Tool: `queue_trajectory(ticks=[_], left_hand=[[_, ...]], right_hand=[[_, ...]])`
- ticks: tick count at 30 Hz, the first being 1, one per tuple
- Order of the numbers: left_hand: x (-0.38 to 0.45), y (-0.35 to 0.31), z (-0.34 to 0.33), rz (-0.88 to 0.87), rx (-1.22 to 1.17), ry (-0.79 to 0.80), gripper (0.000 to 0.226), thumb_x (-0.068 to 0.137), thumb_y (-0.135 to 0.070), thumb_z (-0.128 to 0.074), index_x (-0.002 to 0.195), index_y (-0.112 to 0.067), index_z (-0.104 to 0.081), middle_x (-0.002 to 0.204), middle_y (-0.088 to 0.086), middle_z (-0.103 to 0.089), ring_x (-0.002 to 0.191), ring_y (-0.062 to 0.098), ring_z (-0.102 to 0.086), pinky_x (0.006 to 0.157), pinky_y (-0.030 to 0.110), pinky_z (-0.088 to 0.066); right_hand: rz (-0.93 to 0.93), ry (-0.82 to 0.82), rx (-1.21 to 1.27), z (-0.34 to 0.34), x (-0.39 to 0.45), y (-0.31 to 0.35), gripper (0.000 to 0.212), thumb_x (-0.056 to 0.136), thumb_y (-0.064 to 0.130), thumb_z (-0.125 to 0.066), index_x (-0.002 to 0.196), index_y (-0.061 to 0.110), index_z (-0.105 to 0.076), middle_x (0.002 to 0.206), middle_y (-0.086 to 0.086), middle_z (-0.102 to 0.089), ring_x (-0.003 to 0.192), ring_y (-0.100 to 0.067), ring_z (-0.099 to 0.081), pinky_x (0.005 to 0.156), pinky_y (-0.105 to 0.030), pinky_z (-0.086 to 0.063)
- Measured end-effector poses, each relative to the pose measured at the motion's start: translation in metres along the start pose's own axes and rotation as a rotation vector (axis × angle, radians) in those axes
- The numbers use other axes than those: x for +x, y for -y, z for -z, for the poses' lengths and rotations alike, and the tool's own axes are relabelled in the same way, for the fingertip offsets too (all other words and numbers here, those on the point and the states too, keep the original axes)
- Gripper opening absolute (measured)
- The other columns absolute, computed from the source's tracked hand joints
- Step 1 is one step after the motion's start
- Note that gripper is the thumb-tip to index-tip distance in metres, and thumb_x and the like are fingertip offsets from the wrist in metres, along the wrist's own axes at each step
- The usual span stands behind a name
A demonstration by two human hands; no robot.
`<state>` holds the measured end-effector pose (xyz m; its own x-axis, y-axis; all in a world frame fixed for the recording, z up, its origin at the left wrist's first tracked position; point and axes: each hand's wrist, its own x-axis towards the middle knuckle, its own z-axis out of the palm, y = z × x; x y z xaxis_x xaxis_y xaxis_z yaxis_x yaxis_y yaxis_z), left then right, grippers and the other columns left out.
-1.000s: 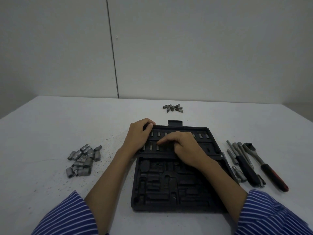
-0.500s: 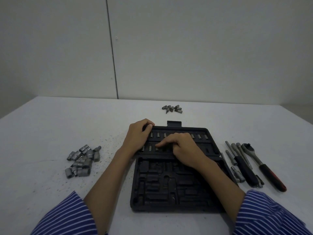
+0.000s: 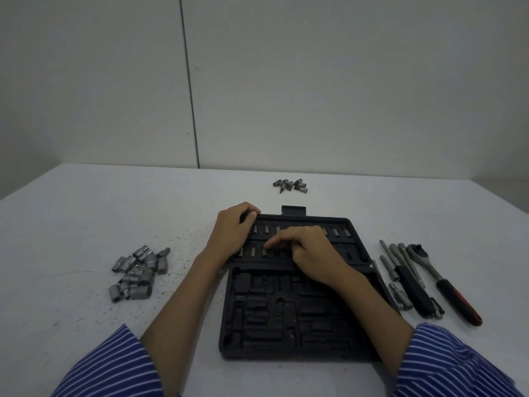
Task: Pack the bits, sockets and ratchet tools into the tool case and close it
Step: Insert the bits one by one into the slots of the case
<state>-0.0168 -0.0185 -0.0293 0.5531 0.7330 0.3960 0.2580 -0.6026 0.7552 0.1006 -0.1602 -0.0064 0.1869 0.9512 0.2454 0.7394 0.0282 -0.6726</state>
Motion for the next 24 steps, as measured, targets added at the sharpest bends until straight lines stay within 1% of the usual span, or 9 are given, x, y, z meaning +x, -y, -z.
queue_trajectory(ticks=[6, 9, 11, 13, 17, 21, 24], left_hand=[[0.0012, 0.0014, -0.0009, -0.002, 0.008, 0.003, 0.017, 0.094, -0.013, -0.050, 0.098, -0.012, -0.067, 0.092, -0.004, -0.065, 0.087, 0.009, -0.057, 0.069, 0.005, -0.038], [0.0012, 0.0019, -0.0008, -0.004, 0.008, 0.003, 0.017, 0.094, -0.012, -0.050, 0.097, -0.012, -0.067, 0.092, -0.004, -0.065, 0.086, 0.008, -0.057, 0.068, 0.002, -0.038], [0.0016, 0.0020, -0.0005, -0.008, 0.012, 0.002, 0.017, 0.094, -0.012, -0.050, 0.097, -0.012, -0.067, 0.091, -0.004, -0.065, 0.086, 0.008, -0.057, 0.068, 0.001, -0.038], [0.0015, 0.0017, -0.0007, -0.010, 0.007, 0.003, 0.017, 0.093, -0.011, -0.050, 0.097, -0.012, -0.067, 0.091, -0.004, -0.064, 0.085, 0.008, -0.057, 0.068, 0.002, -0.039], [0.0016, 0.0014, -0.0009, -0.011, 0.007, 0.005, 0.017, 0.093, -0.011, -0.050, 0.096, -0.012, -0.067, 0.090, -0.005, -0.064, 0.084, 0.008, -0.056, 0.067, 0.003, -0.039], [0.0020, 0.0019, -0.0008, -0.024, 0.015, 0.005, 0.017, 0.093, -0.010, -0.050, 0.095, -0.012, -0.067, 0.090, -0.005, -0.065, 0.085, 0.008, -0.057, 0.068, 0.000, -0.036], [0.0017, 0.0024, -0.0007, -0.027, 0.015, 0.001, 0.017, 0.093, -0.009, -0.051, 0.095, -0.012, -0.068, 0.089, -0.005, -0.064, 0.084, 0.008, -0.056, 0.068, 0.000, -0.036]], right_hand=[[0.001, -0.005, -0.014, 0.0001, 0.0004, -0.0007, 0.061, 0.070, -0.018, -0.033, 0.096, 0.017, -0.075, 0.094, 0.004, -0.073, 0.084, 0.011, -0.060, 0.085, -0.008, -0.046], [0.005, -0.009, -0.022, 0.0003, 0.0003, -0.0008, 0.060, 0.071, -0.018, -0.033, 0.096, 0.017, -0.075, 0.094, 0.003, -0.073, 0.082, 0.012, -0.060, 0.084, -0.008, -0.046], [0.009, -0.009, -0.023, 0.0002, 0.0004, -0.0008, 0.060, 0.071, -0.017, -0.033, 0.097, 0.017, -0.075, 0.095, 0.002, -0.073, 0.084, 0.008, -0.061, 0.085, -0.010, -0.048], [0.012, -0.011, -0.025, 0.0001, 0.0002, -0.0006, 0.060, 0.071, -0.017, -0.034, 0.097, 0.017, -0.075, 0.096, 0.002, -0.073, 0.086, 0.005, -0.062, 0.086, -0.012, -0.048], [0.016, -0.012, -0.034, -0.0002, -0.0003, -0.0012, 0.060, 0.070, -0.017, -0.034, 0.097, 0.017, -0.075, 0.095, 0.002, -0.073, 0.085, 0.007, -0.061, 0.087, -0.012, -0.048], [0.018, -0.015, -0.029, -0.0016, -0.0005, -0.0007, 0.059, 0.069, -0.017, -0.034, 0.097, 0.015, -0.075, 0.095, 0.001, -0.073, 0.089, -0.001, -0.064, 0.089, -0.017, -0.050], [0.018, -0.013, -0.019, -0.0014, -0.0001, -0.0014, 0.059, 0.069, -0.017, -0.034, 0.097, 0.015, -0.075, 0.095, 0.000, -0.074, 0.091, -0.003, -0.065, 0.090, -0.021, -0.051]])
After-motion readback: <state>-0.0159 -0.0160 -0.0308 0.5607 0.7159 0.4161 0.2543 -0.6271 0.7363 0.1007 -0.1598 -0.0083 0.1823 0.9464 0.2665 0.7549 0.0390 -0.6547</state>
